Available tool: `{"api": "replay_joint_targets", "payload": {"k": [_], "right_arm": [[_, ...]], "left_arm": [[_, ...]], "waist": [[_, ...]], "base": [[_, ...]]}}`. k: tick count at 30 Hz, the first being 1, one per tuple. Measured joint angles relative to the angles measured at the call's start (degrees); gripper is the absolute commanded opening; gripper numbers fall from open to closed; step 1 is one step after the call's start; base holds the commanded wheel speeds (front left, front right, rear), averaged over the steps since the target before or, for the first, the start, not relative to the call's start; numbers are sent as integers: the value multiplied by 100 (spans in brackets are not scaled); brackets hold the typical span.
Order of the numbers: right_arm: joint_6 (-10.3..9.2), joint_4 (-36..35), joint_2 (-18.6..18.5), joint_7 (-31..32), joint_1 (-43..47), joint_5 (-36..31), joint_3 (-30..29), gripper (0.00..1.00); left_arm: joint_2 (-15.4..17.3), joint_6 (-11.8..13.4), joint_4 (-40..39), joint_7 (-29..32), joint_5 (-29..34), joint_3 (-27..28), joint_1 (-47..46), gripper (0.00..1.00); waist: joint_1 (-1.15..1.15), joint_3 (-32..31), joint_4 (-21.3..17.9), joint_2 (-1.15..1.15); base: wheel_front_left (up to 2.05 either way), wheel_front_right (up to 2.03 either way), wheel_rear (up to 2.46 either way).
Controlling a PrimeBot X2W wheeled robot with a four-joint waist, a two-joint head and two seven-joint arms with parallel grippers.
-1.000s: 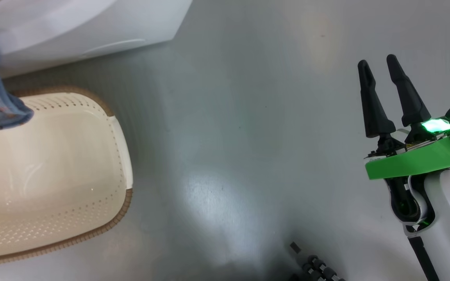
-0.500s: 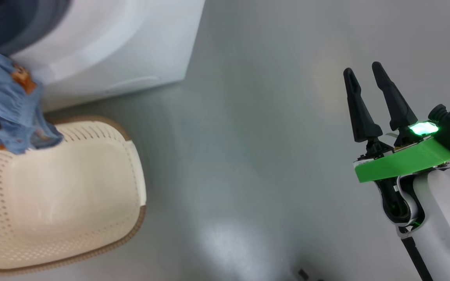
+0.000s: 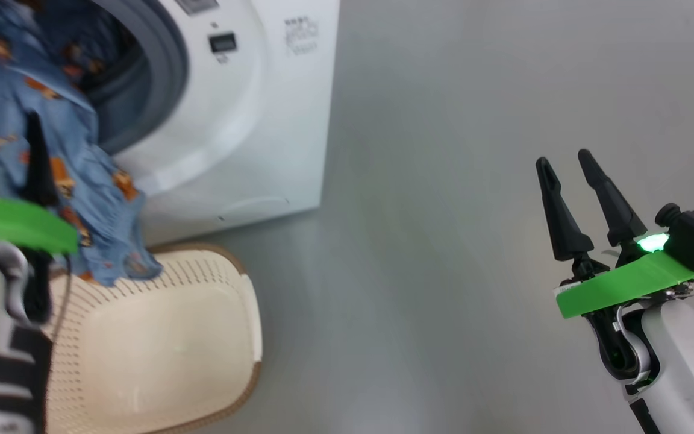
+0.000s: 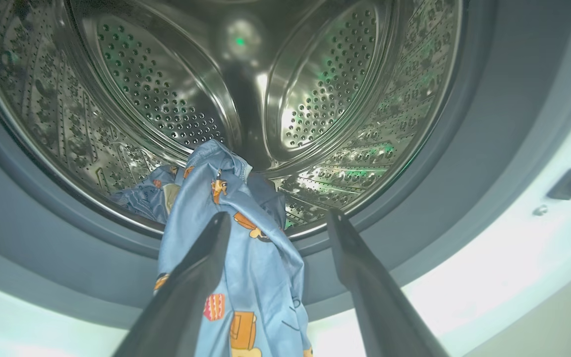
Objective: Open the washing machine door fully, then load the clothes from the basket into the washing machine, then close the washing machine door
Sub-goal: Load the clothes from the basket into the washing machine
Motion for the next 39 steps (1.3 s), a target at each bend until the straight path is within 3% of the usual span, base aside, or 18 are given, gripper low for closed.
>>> {"api": "replay_joint_targets", "payload": {"k": [24,39], "right_arm": [[0,177,-167,0,755,-35,-14,100],[0,246,-191,0,850,-224,-178,100]], "left_arm": [[-327,871,-3379,1,160,-79,3661,100],[-467,1023,-3884,0,160,-68,4124,100]], "waist": [[0,-1665,787,0],[0,-1838,1024,0]], "base": [[0,0,0],[0,0,0]]}}
